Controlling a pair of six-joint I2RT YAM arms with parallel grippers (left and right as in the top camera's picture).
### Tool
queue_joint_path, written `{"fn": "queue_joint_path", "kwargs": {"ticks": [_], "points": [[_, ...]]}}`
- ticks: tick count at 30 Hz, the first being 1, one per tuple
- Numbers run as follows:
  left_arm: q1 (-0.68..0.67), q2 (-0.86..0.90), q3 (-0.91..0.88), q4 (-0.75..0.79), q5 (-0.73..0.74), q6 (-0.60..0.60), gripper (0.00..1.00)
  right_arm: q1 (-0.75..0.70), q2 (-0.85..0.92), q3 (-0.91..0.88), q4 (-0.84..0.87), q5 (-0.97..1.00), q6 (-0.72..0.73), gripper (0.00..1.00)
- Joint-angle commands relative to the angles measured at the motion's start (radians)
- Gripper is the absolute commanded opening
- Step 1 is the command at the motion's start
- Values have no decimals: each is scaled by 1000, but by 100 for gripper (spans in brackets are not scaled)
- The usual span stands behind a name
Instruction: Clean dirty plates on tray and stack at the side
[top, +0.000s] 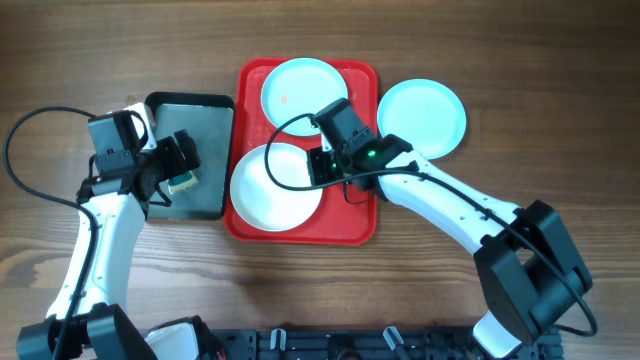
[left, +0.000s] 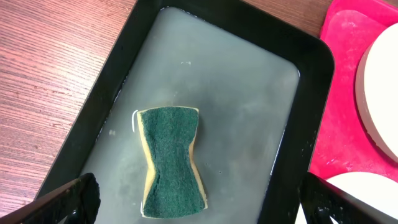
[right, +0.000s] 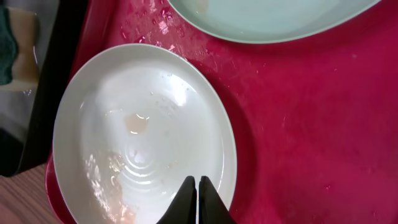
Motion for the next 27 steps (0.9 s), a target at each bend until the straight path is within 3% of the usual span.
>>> {"fn": "queue_joint_path", "kwargs": {"ticks": [1,2,4,6,27], "points": [[3,-6,5,2,8,5,100,5,-23,21,14,-5,-6,4],[3,-6,5,2,9,5,100,5,-23,21,14,-4,-6,4],[3,-6,5,2,8,5,100,5,-22,18,13,-4,-6,19],[3,-6,5,2,9,5,100,5,-22,12,13,0,-5,23],[3,-6,5,2,8,5,100,7,160,-18,118,4,44,23]]}}
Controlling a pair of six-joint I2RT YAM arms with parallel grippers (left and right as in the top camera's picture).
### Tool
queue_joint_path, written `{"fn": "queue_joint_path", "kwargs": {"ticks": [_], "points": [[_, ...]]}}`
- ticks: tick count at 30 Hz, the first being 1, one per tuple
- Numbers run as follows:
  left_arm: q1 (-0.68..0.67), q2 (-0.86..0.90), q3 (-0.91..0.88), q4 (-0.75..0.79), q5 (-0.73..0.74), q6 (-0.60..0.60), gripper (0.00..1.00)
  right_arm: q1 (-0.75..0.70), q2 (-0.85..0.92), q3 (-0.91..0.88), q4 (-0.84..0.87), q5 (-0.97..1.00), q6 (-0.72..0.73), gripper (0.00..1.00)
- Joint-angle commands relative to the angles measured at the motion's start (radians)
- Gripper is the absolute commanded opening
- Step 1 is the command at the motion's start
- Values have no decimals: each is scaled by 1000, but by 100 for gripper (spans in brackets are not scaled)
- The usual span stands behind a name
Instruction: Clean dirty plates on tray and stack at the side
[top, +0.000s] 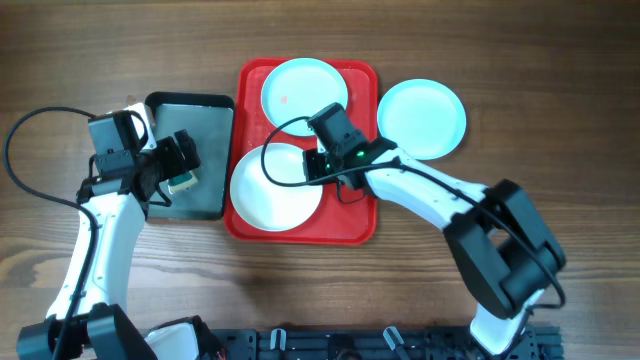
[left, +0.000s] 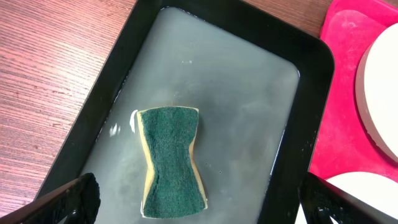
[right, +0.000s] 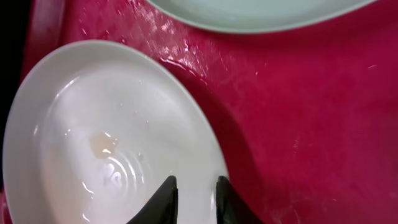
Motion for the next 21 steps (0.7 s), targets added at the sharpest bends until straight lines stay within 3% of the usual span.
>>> {"fn": "queue_joint_path", "kwargs": {"ticks": [1,7,11,21], "points": [[3,-6,5,2,8,4,100,7,26,-13,11,4,8,23],[3,-6,5,2,8,5,100,7,21,-3,11,-9,7,23],[3,-6,5,2,9,5,100,5,-13,33,-2,-62,-51,30],[3,-6,5,2,9,4,100,5,-70,31,-46,53,-97,31]]}}
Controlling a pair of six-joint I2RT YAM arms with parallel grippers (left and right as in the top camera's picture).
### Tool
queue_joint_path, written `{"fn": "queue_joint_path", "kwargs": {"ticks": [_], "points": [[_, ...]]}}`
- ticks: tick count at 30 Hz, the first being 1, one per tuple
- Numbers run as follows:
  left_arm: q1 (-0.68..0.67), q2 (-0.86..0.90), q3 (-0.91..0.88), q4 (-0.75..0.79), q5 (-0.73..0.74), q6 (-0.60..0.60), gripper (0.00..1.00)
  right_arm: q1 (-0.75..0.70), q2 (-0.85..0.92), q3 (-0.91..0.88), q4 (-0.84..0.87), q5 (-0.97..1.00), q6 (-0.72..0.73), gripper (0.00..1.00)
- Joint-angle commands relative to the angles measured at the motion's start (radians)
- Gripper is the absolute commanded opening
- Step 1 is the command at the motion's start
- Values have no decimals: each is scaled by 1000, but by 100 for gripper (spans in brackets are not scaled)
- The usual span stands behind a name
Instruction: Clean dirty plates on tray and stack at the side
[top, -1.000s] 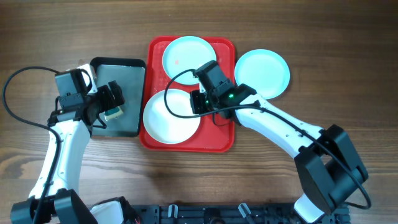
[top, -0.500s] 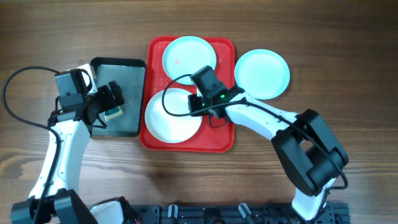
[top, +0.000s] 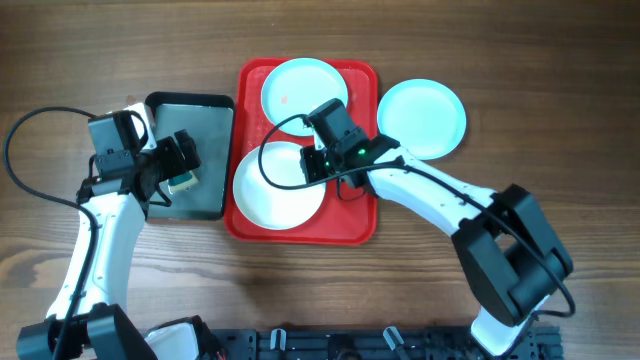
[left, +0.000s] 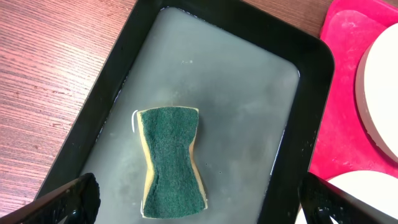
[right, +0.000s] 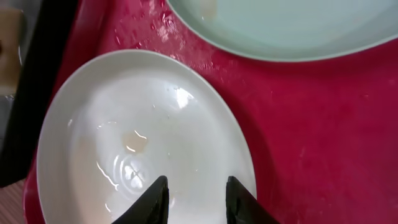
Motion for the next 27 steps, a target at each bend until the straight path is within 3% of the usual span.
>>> {"fn": "queue_joint_path", "kwargs": {"ticks": [1,27], "points": [[3,-6,5,3,8,5,100,3,-21,2,-19,52,-25,31],[3,-6,5,3,8,5,100,3,53,-2,60,87,-52,31]]}}
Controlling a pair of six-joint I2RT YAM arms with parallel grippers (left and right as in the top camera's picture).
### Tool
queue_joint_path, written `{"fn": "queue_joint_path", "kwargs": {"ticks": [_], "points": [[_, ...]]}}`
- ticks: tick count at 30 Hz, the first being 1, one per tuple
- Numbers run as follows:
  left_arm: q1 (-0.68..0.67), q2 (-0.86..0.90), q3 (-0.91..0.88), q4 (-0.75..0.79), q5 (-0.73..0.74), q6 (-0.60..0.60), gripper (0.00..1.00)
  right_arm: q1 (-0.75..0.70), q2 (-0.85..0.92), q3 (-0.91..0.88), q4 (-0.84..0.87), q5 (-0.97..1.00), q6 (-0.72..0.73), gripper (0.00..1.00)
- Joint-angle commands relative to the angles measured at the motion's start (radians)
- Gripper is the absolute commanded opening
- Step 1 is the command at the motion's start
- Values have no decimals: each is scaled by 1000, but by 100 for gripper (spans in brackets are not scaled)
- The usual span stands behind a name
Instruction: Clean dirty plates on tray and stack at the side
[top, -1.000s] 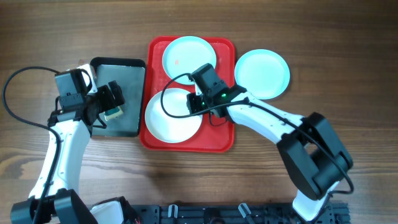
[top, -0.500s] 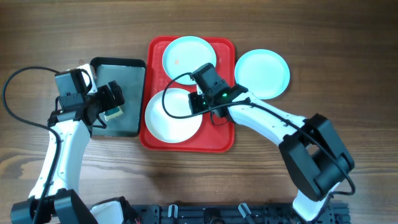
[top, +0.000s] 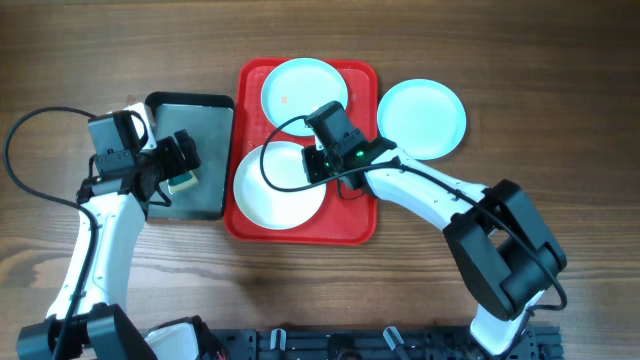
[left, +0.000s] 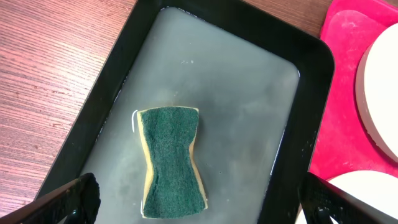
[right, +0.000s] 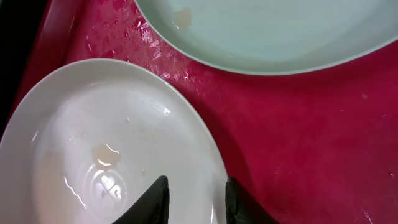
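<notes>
On the red tray (top: 350, 225) lie a white plate (top: 275, 188) at the front left and a pale mint plate (top: 300, 85) at the back, both with small stains. A clean mint plate (top: 422, 118) sits on the table to the tray's right. My right gripper (right: 196, 202) is open, its fingers straddling the white plate's (right: 93, 155) right rim. My left gripper (left: 199, 199) hangs open over the green-and-yellow sponge (left: 169, 160) lying in the black water tray (left: 311, 112).
The black tray (top: 190, 150) of cloudy water sits just left of the red tray. Wooden table (top: 500, 50) surrounds both. Water drops lie on the red tray (right: 298, 143) between the two plates. The right arm's cable loops over the white plate.
My right gripper has shifted slightly toward the back of the tray, still open over the white plate's right rim. The left arm and sponge are unchanged.
My right gripper was shut above the white plate's right edge. It then opened a little at the rim, then wider, and now straddles that rim. The left gripper stayed open over the sponge in the water tray throughout.
</notes>
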Motion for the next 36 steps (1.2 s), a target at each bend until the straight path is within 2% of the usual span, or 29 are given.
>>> {"fn": "queue_joint_path", "kwargs": {"ticks": [1,9,15,22,36], "points": [[3,-6,5,2,8,5,100,3,21,15,0,23,-22,31],[3,-6,5,2,8,5,100,3,23,12,-66,43,-16,36],[3,-6,5,2,8,5,100,3,23,1,-119,-58,9,34],[3,-6,5,2,8,5,100,3,23,0,-148,-73,41,21],[3,-6,5,2,9,5,100,3,28,-11,-174,-39,87,15]]}}
